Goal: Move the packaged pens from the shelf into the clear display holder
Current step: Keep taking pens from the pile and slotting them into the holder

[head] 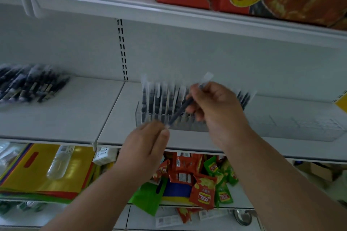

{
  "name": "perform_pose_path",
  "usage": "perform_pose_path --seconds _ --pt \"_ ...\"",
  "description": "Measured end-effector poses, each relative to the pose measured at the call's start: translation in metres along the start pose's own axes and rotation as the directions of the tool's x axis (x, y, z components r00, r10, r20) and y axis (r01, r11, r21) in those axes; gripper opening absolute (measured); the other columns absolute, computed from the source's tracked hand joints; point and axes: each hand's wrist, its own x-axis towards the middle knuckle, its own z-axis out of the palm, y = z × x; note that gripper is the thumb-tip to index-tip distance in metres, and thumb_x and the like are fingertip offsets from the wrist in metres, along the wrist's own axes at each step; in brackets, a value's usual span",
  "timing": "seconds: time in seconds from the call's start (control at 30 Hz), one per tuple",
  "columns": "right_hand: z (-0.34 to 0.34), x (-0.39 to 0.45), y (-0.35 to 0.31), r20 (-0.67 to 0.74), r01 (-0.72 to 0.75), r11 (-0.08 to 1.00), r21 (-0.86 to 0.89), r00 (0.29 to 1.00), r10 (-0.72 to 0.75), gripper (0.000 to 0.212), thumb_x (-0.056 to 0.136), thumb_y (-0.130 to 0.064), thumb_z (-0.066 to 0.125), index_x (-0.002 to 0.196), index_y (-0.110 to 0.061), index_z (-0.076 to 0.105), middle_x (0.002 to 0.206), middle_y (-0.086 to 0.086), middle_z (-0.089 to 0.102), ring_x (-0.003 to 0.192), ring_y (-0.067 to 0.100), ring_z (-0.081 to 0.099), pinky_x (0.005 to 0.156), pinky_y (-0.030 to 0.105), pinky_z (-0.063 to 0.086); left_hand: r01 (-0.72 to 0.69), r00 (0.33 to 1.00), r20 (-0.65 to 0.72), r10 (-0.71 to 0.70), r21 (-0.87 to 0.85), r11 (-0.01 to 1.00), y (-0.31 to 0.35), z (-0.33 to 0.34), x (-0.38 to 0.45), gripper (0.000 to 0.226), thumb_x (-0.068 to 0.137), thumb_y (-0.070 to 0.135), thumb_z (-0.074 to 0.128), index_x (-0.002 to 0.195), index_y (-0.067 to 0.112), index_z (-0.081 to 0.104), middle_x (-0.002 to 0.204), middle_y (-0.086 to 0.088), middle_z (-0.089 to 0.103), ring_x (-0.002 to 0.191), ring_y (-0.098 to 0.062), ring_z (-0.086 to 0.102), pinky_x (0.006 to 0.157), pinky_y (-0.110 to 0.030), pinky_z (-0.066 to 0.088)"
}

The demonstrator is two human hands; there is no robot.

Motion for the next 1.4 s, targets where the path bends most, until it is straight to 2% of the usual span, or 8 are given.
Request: perform_pose_path --seconds 0.1,0.23,0.43,0.63,0.83,1.0,1.13,1.4 --pt "-0.017 0.013 -0.003 -0.147 0.100 0.959 -0.266 0.979 -0.143 0.022 0.098 -0.025 0.058 0.090 -0.005 0.064 0.069 0.006 0.070 0.059 0.011 0.067 0.059 0.033 0.054 -0.073 0.995 -0.041 0.086 0.255 0.964 -0.010 -0.005 0.016 0.036 0.094 0.046 0.035 0.105 0.020 0.058 0.099 0.011 0.054 0.094 -0.007 0.048 0.083 -0.023 0.038" --pt "-0.013 0.019 0.005 -0.013 0.207 0.850 -0.484 0.970 -0.243 0.020 0.097 -0.027 0.057 0.089 -0.010 0.063 0.074 0.001 0.069 0.069 0.000 0.068 0.068 0.041 0.059 -0.107 0.993 0.009 0.117 0.473 0.874 -0.013 0.003 0.025 0.040 0.090 0.041 0.040 0.115 0.017 0.061 0.115 0.001 0.059 0.111 -0.017 0.049 0.092 -0.032 0.041" --pt "-0.008 0.029 0.016 0.063 0.255 0.732 -0.632 0.958 -0.280 0.017 0.098 -0.029 0.055 0.090 -0.015 0.062 0.081 0.000 0.067 0.077 0.015 0.068 0.073 0.039 0.057 -0.144 0.989 0.041 0.144 0.531 0.835 -0.020 0.007 0.028 0.041 0.086 0.036 0.047 0.118 0.017 0.064 0.114 0.001 0.060 0.109 -0.021 0.053 0.092 -0.037 0.047" --pt "0.002 0.029 0.033 0.172 0.193 0.577 -0.793 0.981 -0.091 0.024 0.098 -0.032 0.055 0.077 -0.022 0.049 0.072 -0.003 0.057 0.070 0.013 0.058 0.064 0.028 0.043 -0.136 0.988 0.007 0.156 0.524 0.841 -0.023 0.010 0.029 0.037 0.081 0.027 0.051 0.114 0.017 0.065 0.111 0.000 0.059 0.105 -0.022 0.052 0.089 -0.037 0.046" --pt "0.006 0.027 0.045 0.099 0.165 0.529 -0.832 0.984 -0.151 0.025 0.097 -0.037 0.056 0.081 -0.020 0.047 0.069 -0.007 0.046 0.066 0.014 0.050 0.061 0.027 0.035 -0.118 0.992 0.016 0.128 0.518 0.847 -0.023 0.009 0.030 0.041 0.077 0.027 0.046 0.111 0.018 0.067 0.107 0.000 0.059 0.099 -0.023 0.053 0.086 -0.036 0.045" --pt "0.005 0.004 0.052 0.019 0.201 0.668 -0.716 0.963 -0.270 0.028 0.093 -0.036 0.063 0.110 -0.019 0.050 0.085 -0.010 0.049 0.073 0.007 0.049 0.064 0.025 0.039 -0.080 0.996 0.007 0.088 0.503 0.861 -0.021 0.008 0.028 0.041 0.074 0.024 0.057 0.113 0.017 0.067 0.104 0.001 0.058 0.098 -0.021 0.052 0.085 -0.035 0.045" --pt "0.005 -0.011 0.037 0.151 0.417 0.586 -0.694 0.881 -0.448 0.026 0.092 -0.030 0.064 0.110 -0.015 0.053 0.098 -0.004 0.051 0.078 0.007 0.047 0.068 0.026 0.043 -0.067 0.997 0.009 0.071 0.469 0.881 -0.014 0.005 0.027 0.040 0.079 0.023 0.063 0.119 0.018 0.065 0.110 0.001 0.059 0.105 -0.020 0.051 0.091 -0.035 0.044" --pt "0.080 -0.018 -0.007 0.364 0.561 0.412 -0.718 0.807 -0.465 0.039 0.087 -0.037 0.058 0.119 -0.016 0.058 0.118 0.008 0.055 0.104 0.029 0.055 0.087 0.045 0.044 0.147 0.982 -0.185 -0.039 0.616 0.774 -0.042 -0.067 -0.032 0.034 0.082 0.036 0.049 0.106 0.020 0.067 0.102 0.000 0.060 0.099 -0.026 0.056 0.083 -0.038 0.046"
